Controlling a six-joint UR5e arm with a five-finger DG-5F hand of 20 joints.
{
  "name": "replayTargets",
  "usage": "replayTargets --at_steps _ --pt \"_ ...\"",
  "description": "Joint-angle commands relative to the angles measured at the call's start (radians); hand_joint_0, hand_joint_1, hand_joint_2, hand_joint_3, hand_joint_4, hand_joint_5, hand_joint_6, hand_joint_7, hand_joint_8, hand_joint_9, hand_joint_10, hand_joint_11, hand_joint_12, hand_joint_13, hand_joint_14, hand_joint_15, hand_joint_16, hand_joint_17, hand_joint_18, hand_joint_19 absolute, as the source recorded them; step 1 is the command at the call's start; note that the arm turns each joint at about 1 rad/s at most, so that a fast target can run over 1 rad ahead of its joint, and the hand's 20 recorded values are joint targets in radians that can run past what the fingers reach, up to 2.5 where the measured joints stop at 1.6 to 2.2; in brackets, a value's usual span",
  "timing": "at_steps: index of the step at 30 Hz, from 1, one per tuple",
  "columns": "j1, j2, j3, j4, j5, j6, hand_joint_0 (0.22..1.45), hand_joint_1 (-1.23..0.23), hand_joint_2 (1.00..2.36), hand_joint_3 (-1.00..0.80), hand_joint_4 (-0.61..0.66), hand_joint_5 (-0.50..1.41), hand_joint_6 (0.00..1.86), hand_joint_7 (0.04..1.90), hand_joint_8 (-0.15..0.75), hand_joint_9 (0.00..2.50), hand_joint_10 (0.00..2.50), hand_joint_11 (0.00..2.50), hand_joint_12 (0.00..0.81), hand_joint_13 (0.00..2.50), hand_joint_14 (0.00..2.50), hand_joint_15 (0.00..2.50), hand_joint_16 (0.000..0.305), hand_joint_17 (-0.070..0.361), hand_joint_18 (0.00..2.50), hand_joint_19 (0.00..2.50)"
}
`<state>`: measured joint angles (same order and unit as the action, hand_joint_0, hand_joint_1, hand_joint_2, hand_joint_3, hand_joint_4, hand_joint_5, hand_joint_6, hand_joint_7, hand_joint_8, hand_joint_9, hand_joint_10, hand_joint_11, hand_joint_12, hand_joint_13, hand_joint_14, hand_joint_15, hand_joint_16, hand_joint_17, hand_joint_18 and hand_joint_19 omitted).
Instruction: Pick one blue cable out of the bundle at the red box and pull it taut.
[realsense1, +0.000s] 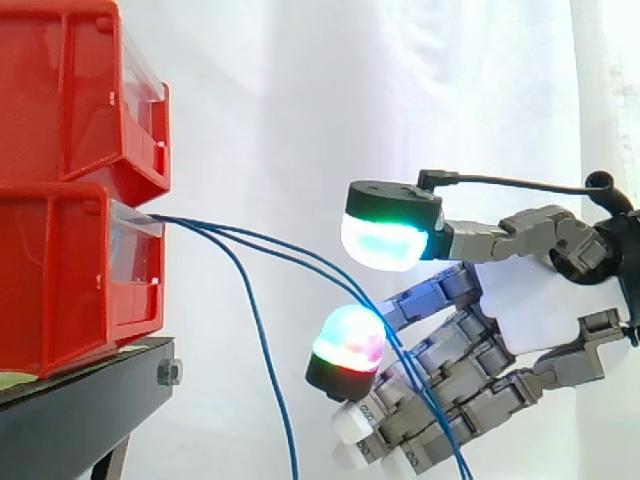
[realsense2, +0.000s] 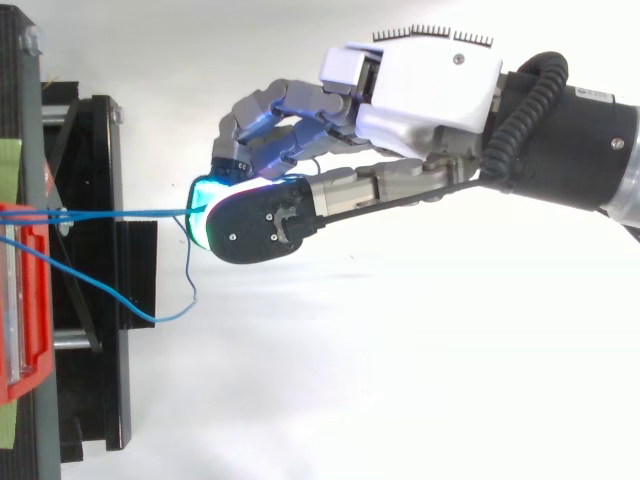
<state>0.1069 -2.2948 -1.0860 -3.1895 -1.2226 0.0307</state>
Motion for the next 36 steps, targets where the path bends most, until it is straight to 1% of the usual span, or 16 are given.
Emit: replayTargets --at_steps 1,6,10,16,17,20,21,24,27,32,36 --pt "-0.001 0.0 0.0 0.0 0.006 -0.025 0.49 -0.62 1.0 -0.5 0.12 -0.17 0.81 0.87 0.34 0.65 0.01 0.3 0.359 0.3 0.0 0.1 0.049 0.111 0.27 0.14" --pt "-0.003 0.0 0.0 0.0 0.006 -0.025 0.52 -0.63 1.0 -0.42 0.11 -0.17 0.81 0.88 0.332 0.65 0.01 0.31 0.348 0.3 0.0 0.11 0.047 0.106 0.26 0.15" --pt "-0.004 0.0 0.0 0.0 0.006 -0.025 0.52 -0.62 1.01 -0.42 0.11 -0.17 0.81 0.88 0.333 0.65 0.01 0.3 0.348 0.3 0.0 0.11 0.047 0.105 0.26 0.15" --pt "-0.009 0.0 0.0 0.0 0.006 -0.025 0.52 -0.53 1.0 -0.43 0.12 -0.17 0.81 0.88 0.337 0.66 0.01 0.3 0.348 0.3 0.0 0.11 0.047 0.106 0.26 0.16" --pt "-0.007 0.0 0.0 0.0 0.006 -0.025 0.52 -0.52 1.01 -0.43 0.11 -0.17 0.81 0.87 0.336 0.66 0.01 0.31 0.348 0.3 0.0 0.11 0.047 0.106 0.26 0.16" --pt "-0.01 0.0 0.0 0.0 0.006 -0.025 0.55 -0.5 1.01 -0.4 0.11 -0.16 0.81 0.89 0.334 0.67 0.01 0.3 0.342 0.3 0.0 0.1 0.046 0.103 0.26 0.16" --pt "-0.01 0.0 0.0 0.0 0.006 -0.025 0.56 -0.5 1.01 -0.39 0.11 -0.16 0.81 0.9 0.335 0.67 0.01 0.3 0.341 0.3 0.0 0.11 0.045 0.102 0.26 0.17" --pt "-0.01 0.0 0.0 0.0 0.006 -0.025 0.59 -0.57 1.01 -0.32 0.11 -0.16 0.82 0.9 0.331 0.68 0.01 0.31 0.337 0.31 0.0 0.11 0.044 0.099 0.27 0.16" --pt "-0.01 0.0 0.0 0.0 0.006 -0.025 0.59 -0.62 1.01 -0.28 0.12 -0.16 0.83 0.92 0.332 0.68 0.01 0.32 0.339 0.33 0.0 0.11 0.044 0.1 0.29 0.15" --pt "-0.01 0.0 0.0 0.0 0.006 -0.025 0.59 -0.64 1.01 -0.28 0.12 -0.17 0.84 0.91 0.332 0.68 0.01 0.32 0.34 0.33 0.0 0.11 0.044 0.1 0.3 0.15" --pt "-0.01 0.0 0.0 0.002 0.006 -0.026 0.59 -0.67 1.02 -0.24 0.13 -0.17 0.86 0.94 0.334 0.68 0.01 0.34 0.341 0.34 0.0 0.11 0.045 0.101 0.32 0.14"
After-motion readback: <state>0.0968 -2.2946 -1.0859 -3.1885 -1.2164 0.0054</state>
